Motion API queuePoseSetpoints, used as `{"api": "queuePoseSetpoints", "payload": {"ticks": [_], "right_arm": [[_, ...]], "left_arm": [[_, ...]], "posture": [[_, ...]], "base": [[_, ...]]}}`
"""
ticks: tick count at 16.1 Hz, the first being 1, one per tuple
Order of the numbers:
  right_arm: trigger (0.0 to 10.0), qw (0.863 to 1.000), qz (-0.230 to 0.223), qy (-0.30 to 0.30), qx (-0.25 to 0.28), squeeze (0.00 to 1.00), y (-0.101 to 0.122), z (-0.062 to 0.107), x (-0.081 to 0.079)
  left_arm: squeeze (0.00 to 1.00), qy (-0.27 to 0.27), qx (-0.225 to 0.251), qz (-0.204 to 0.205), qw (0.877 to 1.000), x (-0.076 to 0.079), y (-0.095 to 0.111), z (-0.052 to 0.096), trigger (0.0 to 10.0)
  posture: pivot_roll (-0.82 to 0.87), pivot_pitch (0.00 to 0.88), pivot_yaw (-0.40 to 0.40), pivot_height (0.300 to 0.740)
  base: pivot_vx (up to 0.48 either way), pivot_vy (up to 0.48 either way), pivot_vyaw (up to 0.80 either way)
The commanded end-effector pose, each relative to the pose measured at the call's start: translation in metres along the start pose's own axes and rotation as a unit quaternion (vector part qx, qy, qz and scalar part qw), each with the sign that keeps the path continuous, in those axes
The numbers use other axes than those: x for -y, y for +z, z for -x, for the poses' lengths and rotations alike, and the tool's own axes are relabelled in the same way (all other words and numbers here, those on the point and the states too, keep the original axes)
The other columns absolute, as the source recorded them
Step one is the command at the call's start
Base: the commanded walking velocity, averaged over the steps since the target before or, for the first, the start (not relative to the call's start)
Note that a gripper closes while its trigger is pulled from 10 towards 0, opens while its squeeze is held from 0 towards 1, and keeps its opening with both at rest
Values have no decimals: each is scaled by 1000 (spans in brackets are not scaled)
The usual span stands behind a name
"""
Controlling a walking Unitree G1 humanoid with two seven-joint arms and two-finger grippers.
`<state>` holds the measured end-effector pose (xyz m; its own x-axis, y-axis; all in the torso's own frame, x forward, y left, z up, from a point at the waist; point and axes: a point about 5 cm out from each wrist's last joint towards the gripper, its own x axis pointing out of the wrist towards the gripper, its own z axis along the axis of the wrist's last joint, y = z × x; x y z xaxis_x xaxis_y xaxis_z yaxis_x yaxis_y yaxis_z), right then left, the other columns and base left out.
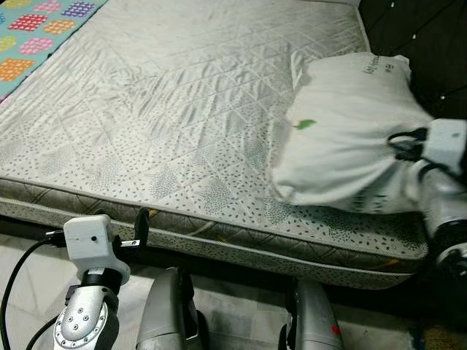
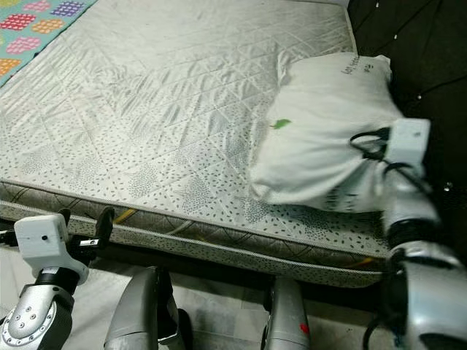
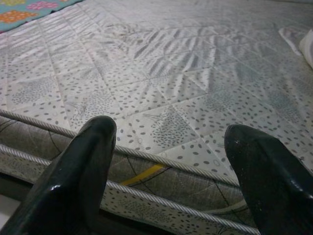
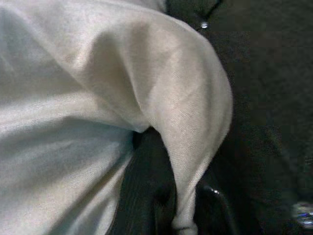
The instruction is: Clean up the room
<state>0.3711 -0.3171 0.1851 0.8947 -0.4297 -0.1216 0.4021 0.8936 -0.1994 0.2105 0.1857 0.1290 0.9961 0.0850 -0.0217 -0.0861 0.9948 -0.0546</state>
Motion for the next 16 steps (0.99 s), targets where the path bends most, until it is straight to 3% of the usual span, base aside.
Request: {"api": "queuePoseSetpoints", "payload": {"ticks": [1, 4, 7, 11, 16], "right_arm": [[0, 997, -4, -34, 64, 0, 35, -3, 17], [0, 997, 0, -27, 78, 0, 42, -3, 18], [0, 996, -15, -2, 89, 0, 23, 0, 7], [0, 996, -38, 13, 85, 0, -21, 15, 1], [0, 994, -43, 23, 97, 0, -36, 36, 6]], "left_arm": [[0, 4, 2, -7, 1000, -2, 3, 3, 10000], [0, 4, 3, -7, 1000, -2, 3, 3, 10000], [0, 2, 2, 0, 1000, 0, 3, 6, 10000], [0, -5, -14, 4, 1000, 1, 0, 17, 10000], [0, -3, -42, 14, 999, 4, -4, 33, 10000]], "posture": [[40, 160, 18, 588], [38, 157, 15, 588], [31, 165, 20, 588], [10, 217, 24, 588], [1, 264, 16, 588]], "base": [[0, 0, 0], [0, 0, 0], [0, 0, 0], [0, 0, 0], [0, 0, 0]]}}
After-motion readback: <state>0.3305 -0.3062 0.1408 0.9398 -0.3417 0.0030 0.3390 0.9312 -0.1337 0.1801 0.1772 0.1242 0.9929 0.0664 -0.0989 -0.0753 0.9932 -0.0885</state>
